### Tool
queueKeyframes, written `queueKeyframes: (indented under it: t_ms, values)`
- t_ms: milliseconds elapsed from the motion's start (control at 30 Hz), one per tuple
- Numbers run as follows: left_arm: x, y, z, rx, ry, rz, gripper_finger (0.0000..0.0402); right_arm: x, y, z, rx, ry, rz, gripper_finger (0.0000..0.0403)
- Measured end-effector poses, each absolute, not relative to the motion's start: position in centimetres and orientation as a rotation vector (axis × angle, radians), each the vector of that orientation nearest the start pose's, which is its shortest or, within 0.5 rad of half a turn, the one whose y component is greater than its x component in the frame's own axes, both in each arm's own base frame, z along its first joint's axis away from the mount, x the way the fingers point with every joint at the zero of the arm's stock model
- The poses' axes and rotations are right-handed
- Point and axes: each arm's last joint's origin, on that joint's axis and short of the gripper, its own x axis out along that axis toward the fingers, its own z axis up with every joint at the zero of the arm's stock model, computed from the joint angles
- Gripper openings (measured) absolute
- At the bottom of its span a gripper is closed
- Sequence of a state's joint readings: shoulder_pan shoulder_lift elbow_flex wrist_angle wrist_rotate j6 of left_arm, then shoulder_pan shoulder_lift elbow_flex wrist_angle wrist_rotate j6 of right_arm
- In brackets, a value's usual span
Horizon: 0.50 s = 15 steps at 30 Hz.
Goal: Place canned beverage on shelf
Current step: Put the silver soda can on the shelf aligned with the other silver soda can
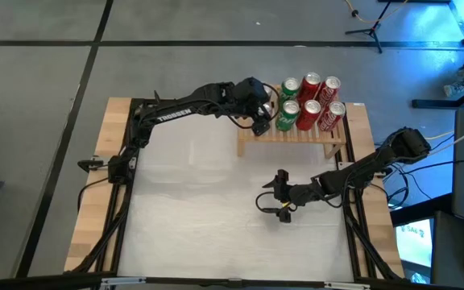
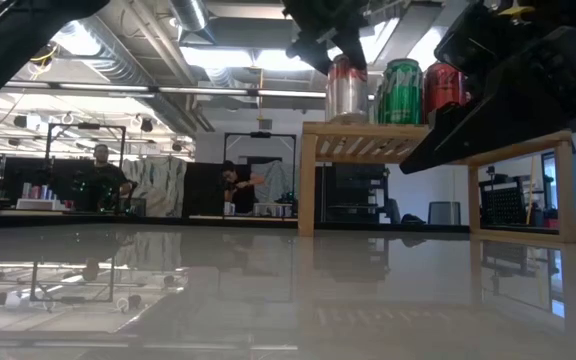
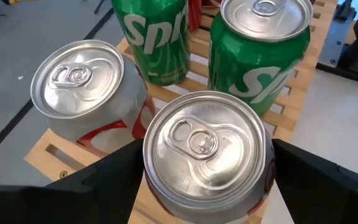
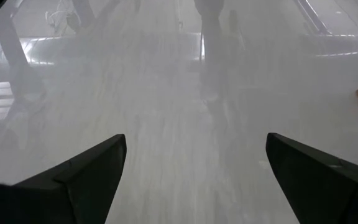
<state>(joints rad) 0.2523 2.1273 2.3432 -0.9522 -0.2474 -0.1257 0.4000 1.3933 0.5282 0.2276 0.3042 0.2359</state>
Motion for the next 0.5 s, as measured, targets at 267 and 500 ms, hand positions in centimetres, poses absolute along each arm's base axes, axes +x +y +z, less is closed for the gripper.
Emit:
queueKeyframes:
  t_ms: [267,500]
  values:
    - [44.30,12.23,37.22,-0.123,0.709,0.515,0.0316,23.79,9.11,15.90,0.008,0.604,0.021,0.0381]
    - [44.27,12.28,37.17,-0.132,0.714,0.495,0.0347,23.79,9.11,15.90,0.008,0.604,0.020,0.0381]
